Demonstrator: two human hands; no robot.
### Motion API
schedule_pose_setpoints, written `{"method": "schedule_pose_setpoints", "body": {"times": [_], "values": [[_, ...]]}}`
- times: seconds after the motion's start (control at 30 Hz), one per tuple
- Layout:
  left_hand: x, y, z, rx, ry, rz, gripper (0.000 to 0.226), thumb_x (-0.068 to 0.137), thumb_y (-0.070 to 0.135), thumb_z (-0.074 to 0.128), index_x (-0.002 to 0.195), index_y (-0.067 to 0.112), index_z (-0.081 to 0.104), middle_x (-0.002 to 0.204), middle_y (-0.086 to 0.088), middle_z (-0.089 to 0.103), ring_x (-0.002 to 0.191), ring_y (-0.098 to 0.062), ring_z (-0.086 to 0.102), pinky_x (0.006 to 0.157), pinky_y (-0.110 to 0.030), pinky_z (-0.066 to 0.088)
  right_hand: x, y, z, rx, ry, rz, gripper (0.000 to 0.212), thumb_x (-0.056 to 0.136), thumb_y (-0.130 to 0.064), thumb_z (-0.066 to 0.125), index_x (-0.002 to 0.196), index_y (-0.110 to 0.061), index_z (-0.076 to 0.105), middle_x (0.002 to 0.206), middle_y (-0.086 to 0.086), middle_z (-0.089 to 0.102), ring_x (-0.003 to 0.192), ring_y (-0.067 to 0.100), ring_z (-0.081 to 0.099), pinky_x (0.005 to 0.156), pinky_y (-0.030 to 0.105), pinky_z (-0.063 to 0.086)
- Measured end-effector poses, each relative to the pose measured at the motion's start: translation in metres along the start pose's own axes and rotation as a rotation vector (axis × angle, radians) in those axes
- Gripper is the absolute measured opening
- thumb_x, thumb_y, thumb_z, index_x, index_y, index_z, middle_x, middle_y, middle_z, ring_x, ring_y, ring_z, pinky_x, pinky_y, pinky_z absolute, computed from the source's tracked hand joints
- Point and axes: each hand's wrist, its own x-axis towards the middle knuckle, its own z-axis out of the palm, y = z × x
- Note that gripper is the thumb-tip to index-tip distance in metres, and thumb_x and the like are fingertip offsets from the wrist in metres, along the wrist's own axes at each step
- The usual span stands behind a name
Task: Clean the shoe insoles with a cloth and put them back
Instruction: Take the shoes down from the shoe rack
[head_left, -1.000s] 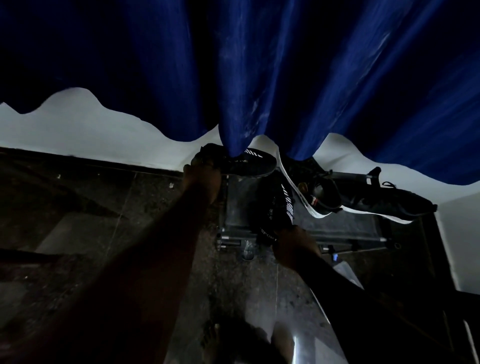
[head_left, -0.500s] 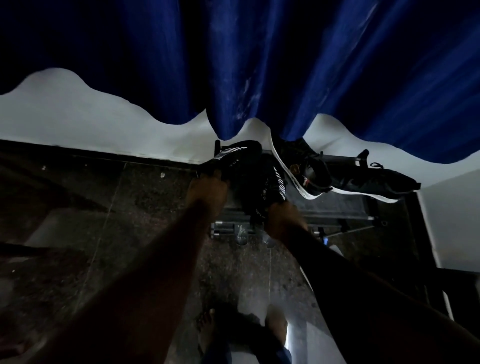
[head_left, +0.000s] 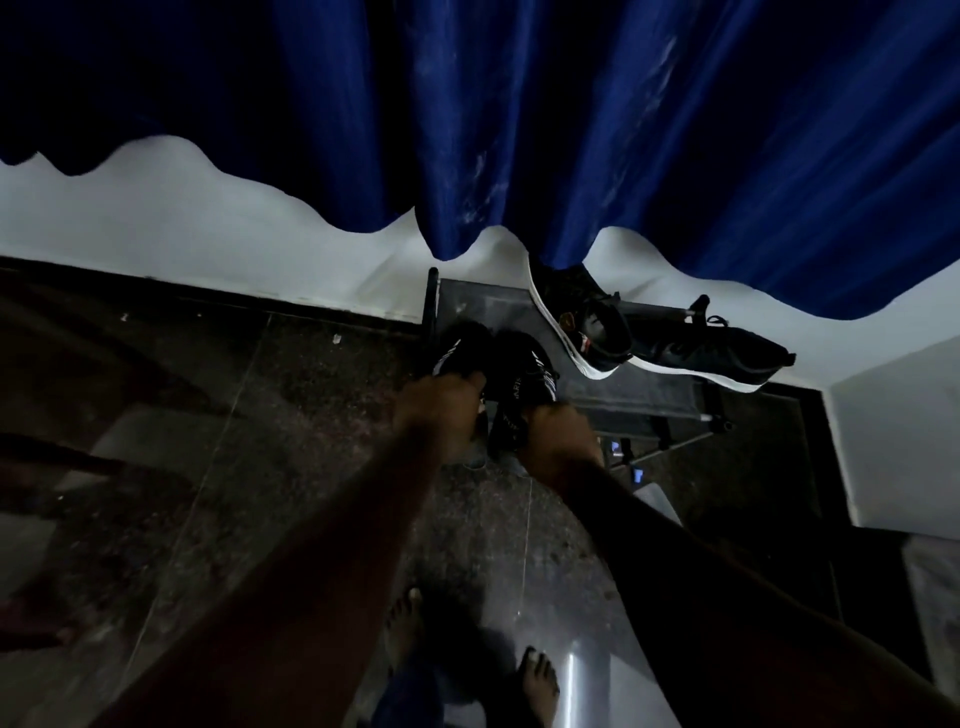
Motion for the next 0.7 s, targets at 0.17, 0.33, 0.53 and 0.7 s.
{"method": "schedule_pose_setpoints", "body": {"times": [0.17,0.33,0.53,0.7], "values": [[-0.056,0.037,0.028,0.004,0.05,-0.01,0.047,0.089,0.027,0.063,0.134,0.019,0.054,0.128,-0.011,0.063,0.112,-0.037,0.064,0.092,-0.045,0.053,-0.055,0.023,0.011,-0.014,-0.05,-0.084,0.034,0.086,-0.025,0.064,0.117,-0.011,0.07,0.115,0.02,0.07,0.108,0.041,0.067,0.088,0.043,0.056],[-0.118,0.068,0.051,-0.049,0.036,-0.076,0.039,0.095,0.021,0.055,0.133,0.013,0.055,0.13,-0.015,0.062,0.114,-0.038,0.063,0.094,-0.045,0.052,-0.114,0.051,0.017,-0.006,-0.114,-0.179,0.038,0.086,-0.029,0.067,0.121,-0.015,0.07,0.118,0.017,0.07,0.11,0.039,0.067,0.087,0.04,0.055],[-0.159,0.094,0.071,-0.098,-0.078,-0.146,0.045,0.099,0.025,0.05,0.141,0.009,0.048,0.136,-0.014,0.061,0.119,-0.034,0.061,0.096,-0.039,0.047,-0.149,0.071,0.045,0.046,-0.169,-0.196,0.034,0.09,-0.028,0.065,0.121,-0.018,0.072,0.12,0.014,0.07,0.112,0.035,0.066,0.089,0.037,0.054],[-0.154,0.087,0.134,-0.504,-0.115,-0.273,0.061,0.095,0.039,0.034,0.128,-0.006,0.059,0.128,-0.029,0.061,0.12,-0.046,0.058,0.102,-0.05,0.048,-0.138,0.082,0.097,0.064,-0.199,-0.183,0.028,0.091,-0.033,0.066,0.114,-0.018,0.074,0.112,0.014,0.072,0.107,0.036,0.067,0.083,0.034,0.051]]}}
